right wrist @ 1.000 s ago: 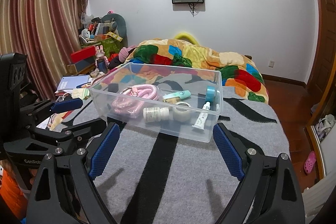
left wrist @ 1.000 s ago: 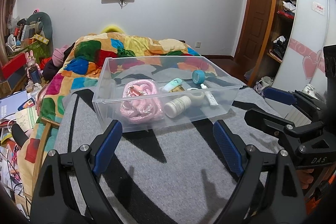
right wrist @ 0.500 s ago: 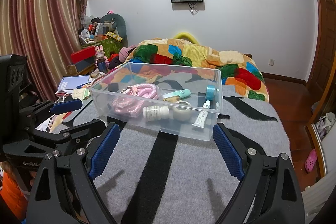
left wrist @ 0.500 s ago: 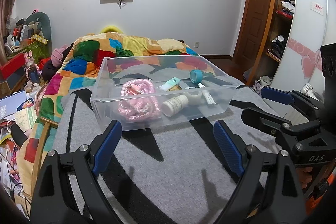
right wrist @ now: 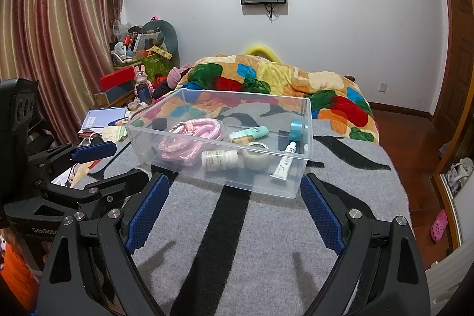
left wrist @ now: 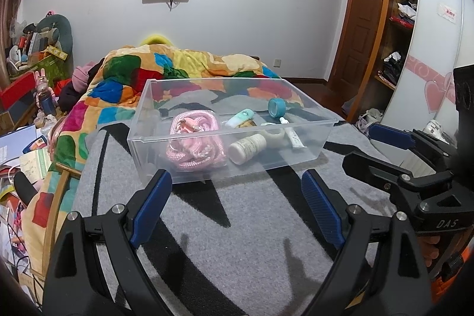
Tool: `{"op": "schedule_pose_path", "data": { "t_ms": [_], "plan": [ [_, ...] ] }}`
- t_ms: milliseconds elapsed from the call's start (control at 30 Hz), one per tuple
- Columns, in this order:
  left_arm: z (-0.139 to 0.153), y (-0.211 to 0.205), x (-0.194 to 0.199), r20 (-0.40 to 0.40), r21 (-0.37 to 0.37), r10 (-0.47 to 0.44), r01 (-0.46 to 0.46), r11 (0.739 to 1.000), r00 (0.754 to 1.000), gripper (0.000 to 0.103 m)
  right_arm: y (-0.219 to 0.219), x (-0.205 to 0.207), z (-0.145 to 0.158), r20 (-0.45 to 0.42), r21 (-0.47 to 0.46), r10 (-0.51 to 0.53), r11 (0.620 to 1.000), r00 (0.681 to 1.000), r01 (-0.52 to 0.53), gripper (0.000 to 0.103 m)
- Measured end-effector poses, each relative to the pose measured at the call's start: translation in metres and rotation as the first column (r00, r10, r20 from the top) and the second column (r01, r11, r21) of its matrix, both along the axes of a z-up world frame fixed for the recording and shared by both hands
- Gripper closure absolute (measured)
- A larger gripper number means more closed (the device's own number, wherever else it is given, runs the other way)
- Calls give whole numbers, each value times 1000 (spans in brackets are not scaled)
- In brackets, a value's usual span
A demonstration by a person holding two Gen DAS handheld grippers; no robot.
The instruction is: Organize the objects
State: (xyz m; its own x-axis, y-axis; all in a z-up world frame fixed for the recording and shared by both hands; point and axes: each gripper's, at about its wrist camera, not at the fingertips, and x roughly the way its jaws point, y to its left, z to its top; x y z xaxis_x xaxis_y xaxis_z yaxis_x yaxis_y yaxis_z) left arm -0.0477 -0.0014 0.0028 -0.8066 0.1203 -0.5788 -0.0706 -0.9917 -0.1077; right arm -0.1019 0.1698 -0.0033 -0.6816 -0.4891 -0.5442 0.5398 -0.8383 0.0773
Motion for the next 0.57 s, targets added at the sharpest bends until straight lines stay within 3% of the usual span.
{"op": "schedule_pose_path", "data": {
  "t_ms": [567],
  "plan": [
    [1, 0, 1, -3, 6, -7, 7, 1000, 1000, 11, 1, 1, 0, 16, -9, -2, 1000, 1000, 2, 14]
  ]
}}
